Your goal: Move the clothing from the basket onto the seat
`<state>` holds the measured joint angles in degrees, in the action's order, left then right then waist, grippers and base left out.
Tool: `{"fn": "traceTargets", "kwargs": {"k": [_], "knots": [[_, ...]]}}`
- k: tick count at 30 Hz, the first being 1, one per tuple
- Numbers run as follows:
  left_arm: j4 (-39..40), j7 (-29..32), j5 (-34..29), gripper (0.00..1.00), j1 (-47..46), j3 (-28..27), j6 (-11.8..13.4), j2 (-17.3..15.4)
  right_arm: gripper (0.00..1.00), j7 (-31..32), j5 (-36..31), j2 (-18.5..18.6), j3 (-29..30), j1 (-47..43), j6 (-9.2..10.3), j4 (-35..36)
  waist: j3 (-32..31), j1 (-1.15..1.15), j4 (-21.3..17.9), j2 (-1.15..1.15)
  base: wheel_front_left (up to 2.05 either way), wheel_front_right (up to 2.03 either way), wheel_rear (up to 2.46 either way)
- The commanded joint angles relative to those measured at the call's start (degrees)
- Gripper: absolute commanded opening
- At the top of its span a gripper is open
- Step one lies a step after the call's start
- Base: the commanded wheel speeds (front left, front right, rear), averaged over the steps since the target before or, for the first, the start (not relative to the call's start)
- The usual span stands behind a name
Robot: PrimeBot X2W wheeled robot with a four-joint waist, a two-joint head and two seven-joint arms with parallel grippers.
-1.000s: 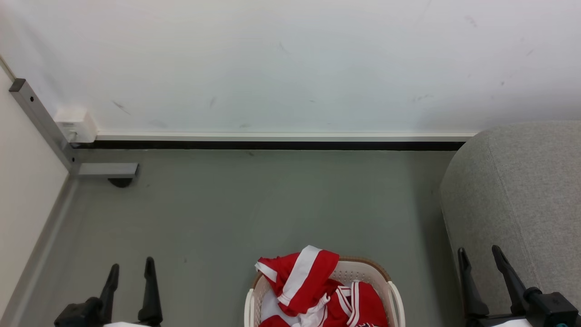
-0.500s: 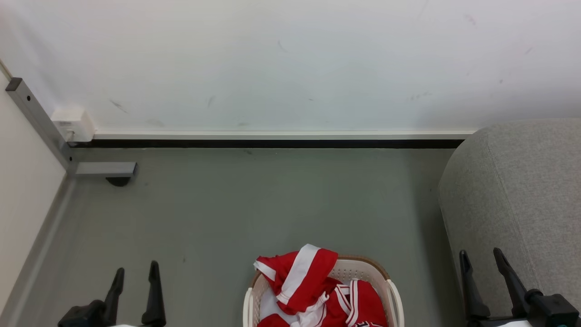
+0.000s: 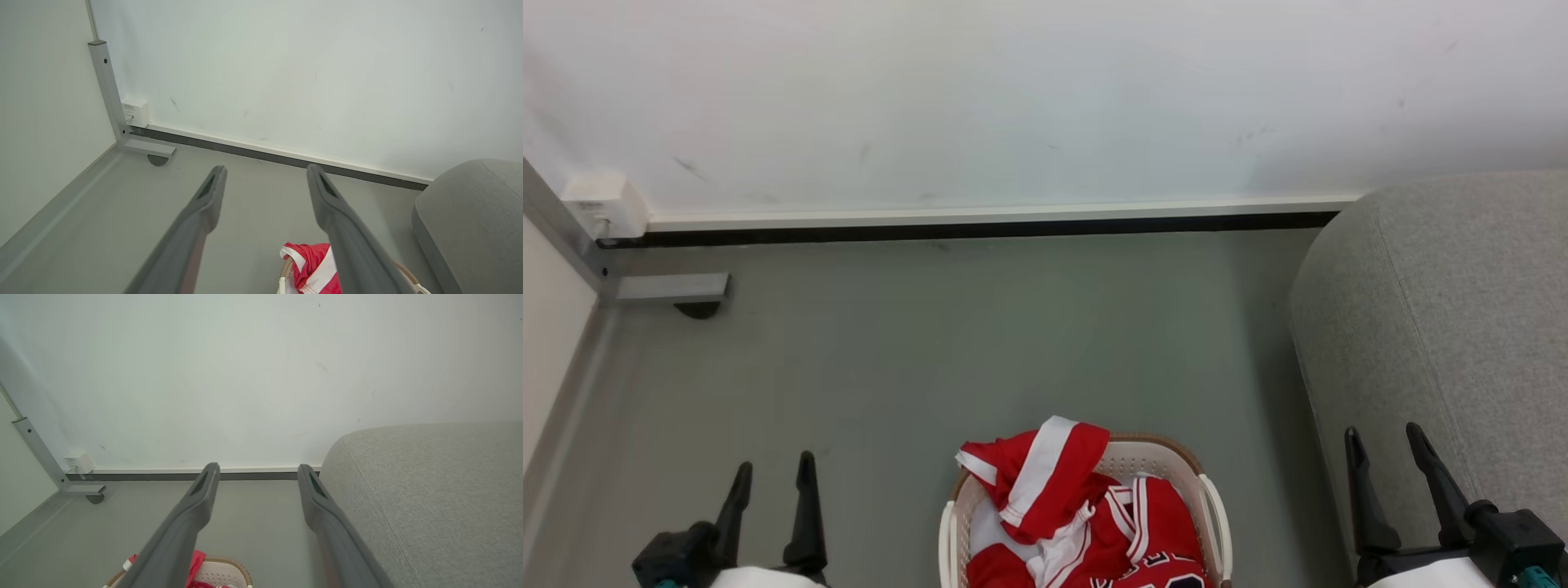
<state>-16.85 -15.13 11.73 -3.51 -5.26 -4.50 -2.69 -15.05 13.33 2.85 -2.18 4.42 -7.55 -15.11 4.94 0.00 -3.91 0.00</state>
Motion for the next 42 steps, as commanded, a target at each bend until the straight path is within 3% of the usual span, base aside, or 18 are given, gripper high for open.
{"fn": "traceTargets", "kwargs": {"k": [1, 8, 18, 28, 42], "knots": [[0.1, 0.0, -0.6, 1.0, -1.0, 0.1, -0.2, -0.4, 1.0, -0.2, 0.2, 0.1, -0.1, 0.7, 0.12, 0.3, 1.4, 0.0, -1.2, 0.0, 0.0, 0.0, 0.0], [-1.8, 0.0, -3.4, 1.0, -6.0, 2.5, -1.5, -0.4, 1.0, -0.1, 0.0, 0.1, -0.8, 3.5, 0.12, 2.3, 6.5, 0.0, -4.9, 0.0, 0.0, 0.0, 0.0], [-17.2, 1.8, -8.0, 1.0, -21.5, 12.0, -2.4, -0.5, 1.0, -0.1, -0.3, 0.1, -2.4, 8.2, 0.12, 7.4, 17.5, 0.0, -8.6, 0.0, 0.0, 0.0, 0.0], [-34.1, 7.4, -10.7, 1.0, -33.6, 18.4, 0.5, -0.4, 1.0, -0.1, 1.0, 0.1, -4.8, 13.1, 0.12, 11.9, 27.5, 0.0, -11.2, 0.0, 0.0, 0.0, 0.0], [-47.3, 9.9, -10.2, 1.0, -45.5, 22.6, 5.7, -0.4, 1.0, -0.1, 2.7, 0.1, -6.2, 16.2, 0.12, 14.9, 35.9, 0.0, -12.7, 0.0, 0.0, 0.0, 0.0]]}}
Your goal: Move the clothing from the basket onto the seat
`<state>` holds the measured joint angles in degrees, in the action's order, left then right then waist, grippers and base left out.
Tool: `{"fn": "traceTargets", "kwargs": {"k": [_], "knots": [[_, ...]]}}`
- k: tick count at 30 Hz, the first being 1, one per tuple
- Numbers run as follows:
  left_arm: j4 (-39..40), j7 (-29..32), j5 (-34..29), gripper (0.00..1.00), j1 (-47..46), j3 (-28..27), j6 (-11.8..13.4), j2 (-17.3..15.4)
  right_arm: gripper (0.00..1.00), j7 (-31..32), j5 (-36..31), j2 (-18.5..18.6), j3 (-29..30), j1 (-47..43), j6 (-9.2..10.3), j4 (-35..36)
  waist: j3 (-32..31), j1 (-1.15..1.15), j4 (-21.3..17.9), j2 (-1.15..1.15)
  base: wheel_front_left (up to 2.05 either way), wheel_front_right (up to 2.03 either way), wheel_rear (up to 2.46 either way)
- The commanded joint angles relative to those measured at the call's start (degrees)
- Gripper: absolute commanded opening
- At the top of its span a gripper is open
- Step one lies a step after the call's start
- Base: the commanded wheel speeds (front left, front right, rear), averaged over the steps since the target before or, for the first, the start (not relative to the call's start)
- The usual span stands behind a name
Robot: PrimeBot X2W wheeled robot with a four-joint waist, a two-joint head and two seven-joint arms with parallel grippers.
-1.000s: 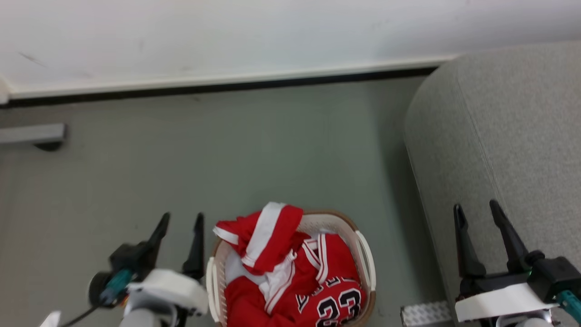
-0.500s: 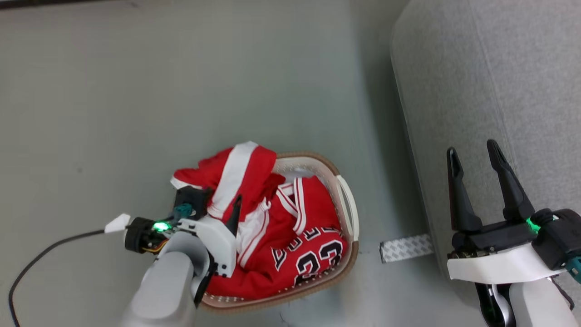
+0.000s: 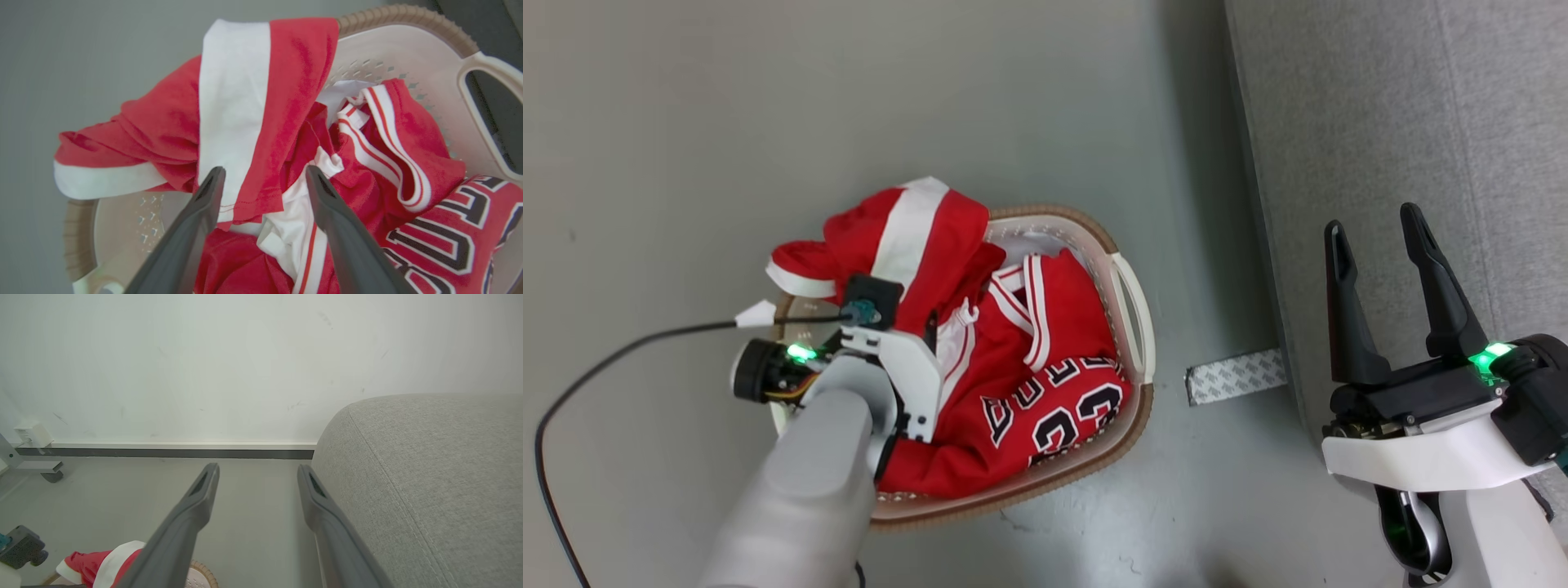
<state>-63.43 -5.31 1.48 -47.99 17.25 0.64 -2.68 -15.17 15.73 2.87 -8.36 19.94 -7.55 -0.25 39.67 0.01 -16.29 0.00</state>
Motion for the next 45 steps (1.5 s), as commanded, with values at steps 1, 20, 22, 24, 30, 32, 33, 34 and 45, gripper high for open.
{"fn": "traceTargets", "kwargs": {"k": [1, 20, 22, 24, 30, 32, 33, 34, 45], "knots": [[-1.5, 0.4, -0.2, 1.0, -1.7, 0.2, 1.0, -0.4, 1.0, 0.0, 0.6, 0.0, -0.3, 0.8, 0.12, 0.1, 1.5, -0.01, -0.4, 0.0, 0.0, 0.0, 0.0], [-9.0, 4.2, -0.9, 1.0, -8.0, 2.4, 4.6, -4.2, 1.0, 0.0, 3.4, 0.0, -3.0, 2.4, 0.12, 1.2, 5.8, -0.01, -3.0, 0.0, 0.0, 0.0, 0.0], [-9.1, 4.4, -0.9, 1.0, -8.4, 2.6, 4.7, -4.6, 1.0, 0.0, 3.6, 0.0, -3.2, 2.4, 0.12, 1.3, 6.4, -0.01, -3.4, 0.0, 0.0, 0.0, 0.0], [-9.3, 4.6, -1.1, 1.0, -8.7, 2.9, 4.8, -5.1, 1.0, 0.0, 3.8, 0.0, -3.2, 2.4, 0.12, 1.4, 7.0, -0.01, -3.8, 0.0, 0.0, 0.0, 0.0], [-9.6, 4.8, -1.0, 1.0, -9.3, 3.5, 4.5, -5.4, 1.0, 0.0, 4.0, 0.0, -3.3, 2.3, 0.12, 1.5, 8.2, -0.01, -4.4, 0.0, 0.0, 0.0, 0.0], [-9.8, 4.8, -1.0, 0.29, -9.2, 4.1, 4.2, -5.6, 1.0, 0.0, 4.2, 0.0, -3.2, 2.3, 0.12, 1.7, 8.7, -0.01, -4.7, 0.0, 0.0, 0.0, 0.0], [-9.9, 4.7, -1.0, 0.0, -9.3, 4.2, 4.0, -5.6, 1.0, 0.0, 4.3, 0.0, -3.2, 2.4, 0.12, 1.7, 8.8, -0.01, -4.7, 0.0, 0.0, 0.0, 0.0], [-9.9, 4.5, -0.9, 0.0, -9.2, 4.4, 3.9, -5.5, 1.0, 0.0, 4.3, 0.0, -3.2, 2.4, 0.12, 1.6, 8.8, -0.01, -4.8, 0.0, 0.0, 0.0, 0.0], [-9.9, -0.5, 2.2, 0.0, -6.1, 4.0, 0.6, -3.1, 1.0, 0.0, 3.1, 0.1, -1.8, 1.6, 0.12, -1.2, 3.7, -0.01, -1.8, 0.0, 0.0, 0.0, 0.0]]}}
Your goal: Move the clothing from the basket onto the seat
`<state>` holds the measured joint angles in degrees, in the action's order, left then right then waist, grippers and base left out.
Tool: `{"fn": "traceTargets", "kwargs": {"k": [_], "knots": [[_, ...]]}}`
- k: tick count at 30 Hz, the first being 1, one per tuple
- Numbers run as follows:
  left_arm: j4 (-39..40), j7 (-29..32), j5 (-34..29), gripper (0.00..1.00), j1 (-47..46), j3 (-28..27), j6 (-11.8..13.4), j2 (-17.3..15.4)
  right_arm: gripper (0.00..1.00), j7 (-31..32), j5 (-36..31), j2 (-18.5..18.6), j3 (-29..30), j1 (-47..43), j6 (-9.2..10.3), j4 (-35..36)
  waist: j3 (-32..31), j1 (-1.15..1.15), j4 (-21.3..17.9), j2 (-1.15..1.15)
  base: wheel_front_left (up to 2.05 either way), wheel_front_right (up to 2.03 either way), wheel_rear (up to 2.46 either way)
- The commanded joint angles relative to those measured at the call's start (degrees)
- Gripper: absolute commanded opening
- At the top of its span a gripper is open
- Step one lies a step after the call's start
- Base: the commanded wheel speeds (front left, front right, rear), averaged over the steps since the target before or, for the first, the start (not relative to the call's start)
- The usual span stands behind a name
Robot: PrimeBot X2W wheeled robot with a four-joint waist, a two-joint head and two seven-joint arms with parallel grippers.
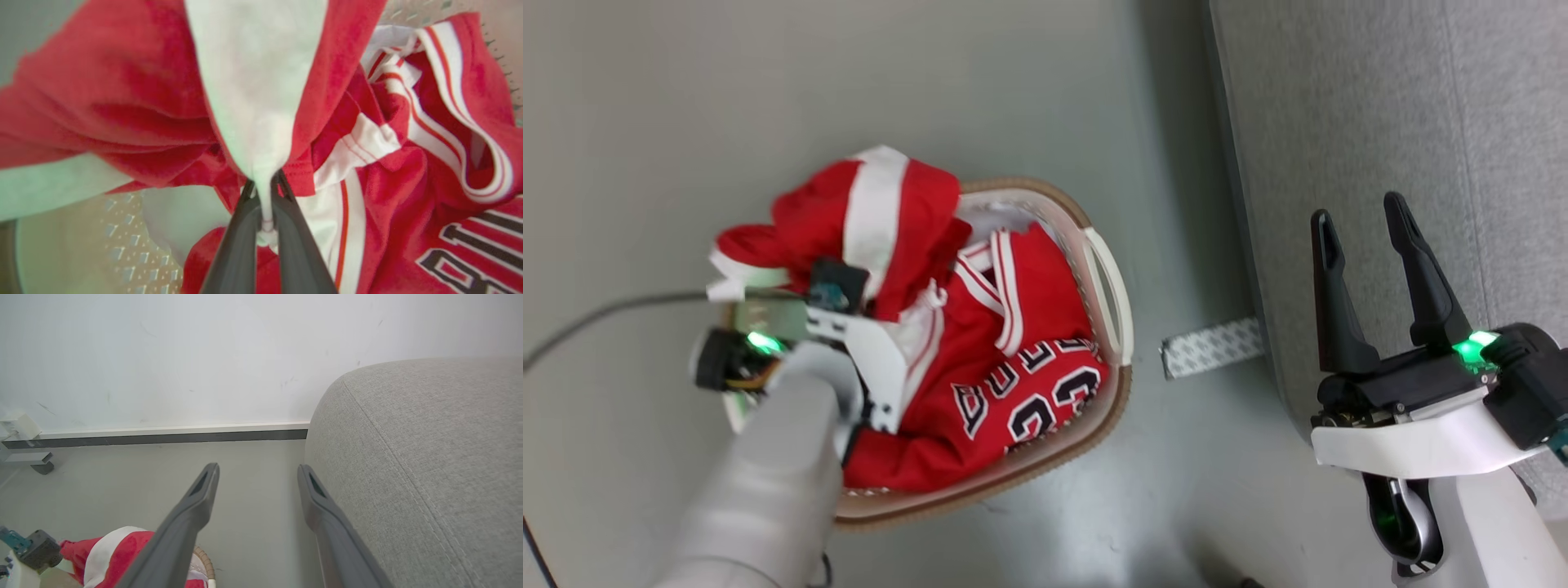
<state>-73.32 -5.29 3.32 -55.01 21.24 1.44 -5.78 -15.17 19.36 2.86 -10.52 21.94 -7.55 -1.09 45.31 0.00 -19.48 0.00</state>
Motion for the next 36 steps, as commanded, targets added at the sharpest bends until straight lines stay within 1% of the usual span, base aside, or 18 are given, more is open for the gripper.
{"fn": "traceTargets", "kwargs": {"k": [1, 4, 5, 7, 12, 15, 19, 22, 26, 30, 36], "knots": [[0.0, -1.4, 0.9, 0.0, 1.6, -0.3, -0.7, 0.5, 1.0, 0.0, -0.7, 0.1, 0.4, -0.7, 0.12, -0.7, -3.0, 0.0, 1.9, 0.0, 0.0, 0.0, 0.0], [0.3, -4.2, 3.1, 0.0, 4.4, -0.9, -2.4, 1.7, 1.0, 0.0, -1.2, 0.1, 1.1, -1.6, 0.12, -2.2, -7.3, 0.0, 3.6, 0.0, 0.0, 0.0, 0.0], [0.7, -6.0, 4.1, 0.0, 6.6, -1.1, -3.6, 2.3, 1.0, 0.0, -1.4, 0.1, 1.7, -2.6, 0.12, -3.0, -10.4, 0.0, 4.8, 0.0, 0.0, 0.0, 0.0], [1.3, -7.2, 5.6, 0.0, 8.8, -1.1, -5.3, 2.7, 1.0, 0.0, -1.8, 0.1, 2.3, -3.7, 0.12, -3.9, -13.7, 0.0, 6.0, 0.0, 0.0, 0.0, 0.0], [6.0, -9.0, 9.9, 0.0, 14.8, 0.4, -7.8, 2.8, 1.0, 0.0, -3.1, 0.1, 3.6, -7.2, 0.12, -6.0, -22.1, 0.0, 9.2, 0.0, 0.0, 0.0, 0.0], [10.4, -9.2, 13.1, 0.0, 17.8, 2.1, -8.4, 2.8, 1.0, 0.0, -3.7, 0.1, 4.3, -9.4, 0.12, -7.1, -26.7, 0.0, 10.6, 0.0, 0.0, 0.0, 0.0], [16.3, -9.3, 15.8, 0.0, 20.7, 3.8, -8.5, 2.8, 1.0, 0.0, -4.7, 0.1, 4.5, -12.1, 0.12, -8.3, -32.1, 0.0, 12.2, 0.0, 0.0, 0.0, 0.0], [20.6, -8.4, 17.2, 0.0, 22.3, 3.8, -8.0, 2.8, 1.0, 0.0, -4.9, 0.1, 4.4, -13.9, 0.12, -9.1, -35.8, 0.0, 13.0, 0.0, 0.0, 0.0, 0.0], [28.4, -6.2, 18.0, 0.0, 25.1, 3.7, -7.3, 2.4, 1.0, 0.0, -5.0, 0.1, 4.4, -16.6, 0.12, -9.8, -40.1, 0.0, 13.8, 0.0, 0.0, 0.0, 0.0], [39.0, -2.7, 18.8, 0.0, 28.2, 3.5, -6.0, 1.2, 1.0, 0.0, -5.4, 0.1, 4.8, -19.0, 0.12, -10.4, -43.4, 0.0, 14.7, 0.0, 0.0, 0.0, 0.0], [58.0, 5.7, 19.7, 0.0, 32.2, 2.9, -3.5, -2.4, 1.0, 0.0, -5.7, 0.1, 5.2, -21.2, 0.12, -10.3, -46.0, 0.0, 15.4, 0.0, 0.0, 0.0, 0.0]]}}
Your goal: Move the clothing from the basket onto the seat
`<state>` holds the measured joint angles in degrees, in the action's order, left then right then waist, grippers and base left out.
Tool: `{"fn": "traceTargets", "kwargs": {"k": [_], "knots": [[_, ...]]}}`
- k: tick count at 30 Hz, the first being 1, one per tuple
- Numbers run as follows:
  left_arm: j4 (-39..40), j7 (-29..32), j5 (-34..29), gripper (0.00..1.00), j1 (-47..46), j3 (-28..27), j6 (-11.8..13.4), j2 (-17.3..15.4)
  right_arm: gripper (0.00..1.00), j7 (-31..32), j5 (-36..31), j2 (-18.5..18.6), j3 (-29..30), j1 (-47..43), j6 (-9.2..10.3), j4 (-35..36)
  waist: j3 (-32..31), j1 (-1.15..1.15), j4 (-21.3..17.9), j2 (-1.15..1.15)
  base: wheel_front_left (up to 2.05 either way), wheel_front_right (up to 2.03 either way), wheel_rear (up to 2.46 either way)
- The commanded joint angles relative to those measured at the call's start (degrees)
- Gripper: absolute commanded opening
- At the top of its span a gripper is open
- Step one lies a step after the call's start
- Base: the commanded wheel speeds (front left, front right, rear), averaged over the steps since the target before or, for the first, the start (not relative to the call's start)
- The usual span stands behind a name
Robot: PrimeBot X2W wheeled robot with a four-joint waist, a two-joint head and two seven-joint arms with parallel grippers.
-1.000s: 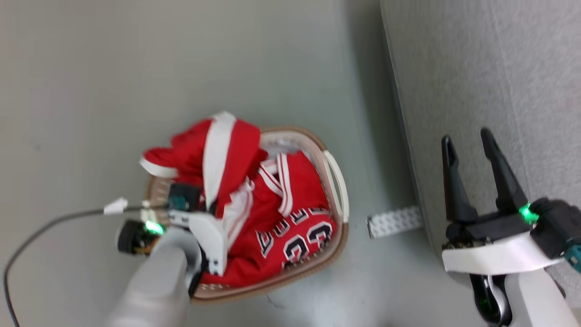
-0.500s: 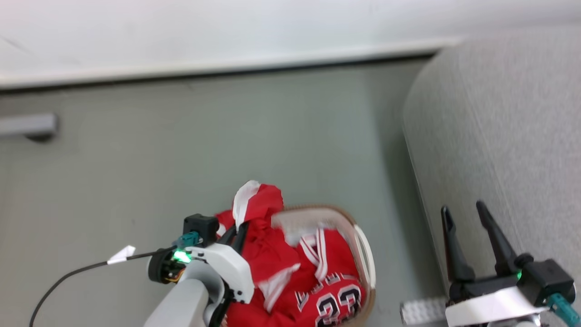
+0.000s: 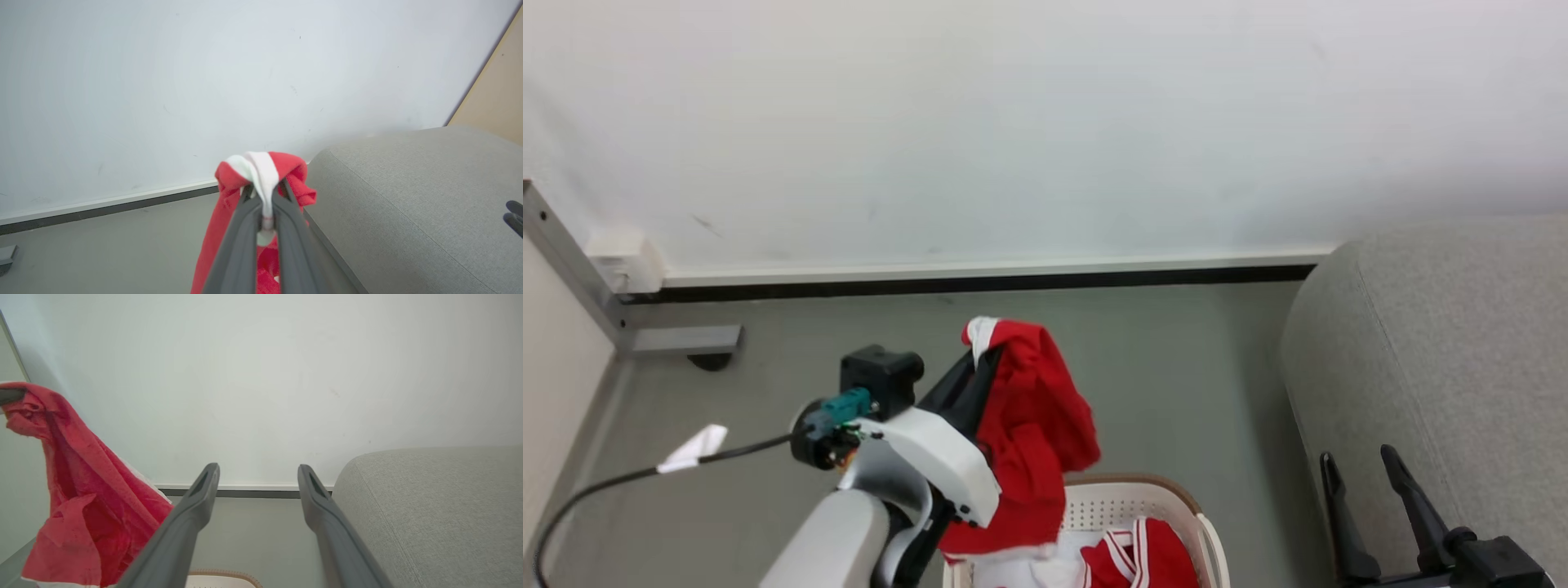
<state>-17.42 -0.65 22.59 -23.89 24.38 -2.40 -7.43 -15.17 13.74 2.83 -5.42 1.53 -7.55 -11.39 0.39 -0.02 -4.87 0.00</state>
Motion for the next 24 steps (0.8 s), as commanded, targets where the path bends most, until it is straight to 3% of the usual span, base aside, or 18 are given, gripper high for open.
{"fn": "traceTargets", "kwargs": {"k": [1, 4, 10, 17, 24], "knots": [[5.3, 2.5, 0.7, 0.0, 1.6, -0.4, 0.6, -1.4, 1.0, 0.0, -0.1, 0.1, 0.0, -0.9, 0.12, 0.0, -1.2, 0.02, 0.9, 0.0, 0.0, 0.0, 0.0], [15.2, 7.3, 1.4, 0.0, 3.1, -1.1, 2.0, -3.7, 1.0, 0.0, -0.6, 0.1, -1.1, -0.8, 0.12, 0.1, -1.4, 0.02, 1.0, 0.0, 0.0, 0.0, 0.0], [24.6, 11.7, 1.7, 0.0, 5.0, -0.8, 3.3, -5.4, 1.0, 0.0, -2.1, 0.5, -6.1, 1.6, 0.12, 1.0, -1.2, 0.02, 0.5, 0.0, 0.0, 0.0, 0.0], [29.3, 13.8, 1.7, 0.0, 6.3, 0.3, 4.0, -5.6, 1.0, 0.0, -0.2, 6.0, -20.1, 9.1, 0.12, 1.1, -1.2, 0.02, 0.1, 0.0, 0.0, 0.0, 0.0], [30.2, 14.4, 1.8, 0.0, 5.9, 1.7, 3.6, -5.0, 1.0, 0.0, 2.8, 10.7, -34.3, 21.2, 0.12, -3.4, -1.5, 0.02, -0.2, 0.0, 0.0, 0.0, 0.0]]}}
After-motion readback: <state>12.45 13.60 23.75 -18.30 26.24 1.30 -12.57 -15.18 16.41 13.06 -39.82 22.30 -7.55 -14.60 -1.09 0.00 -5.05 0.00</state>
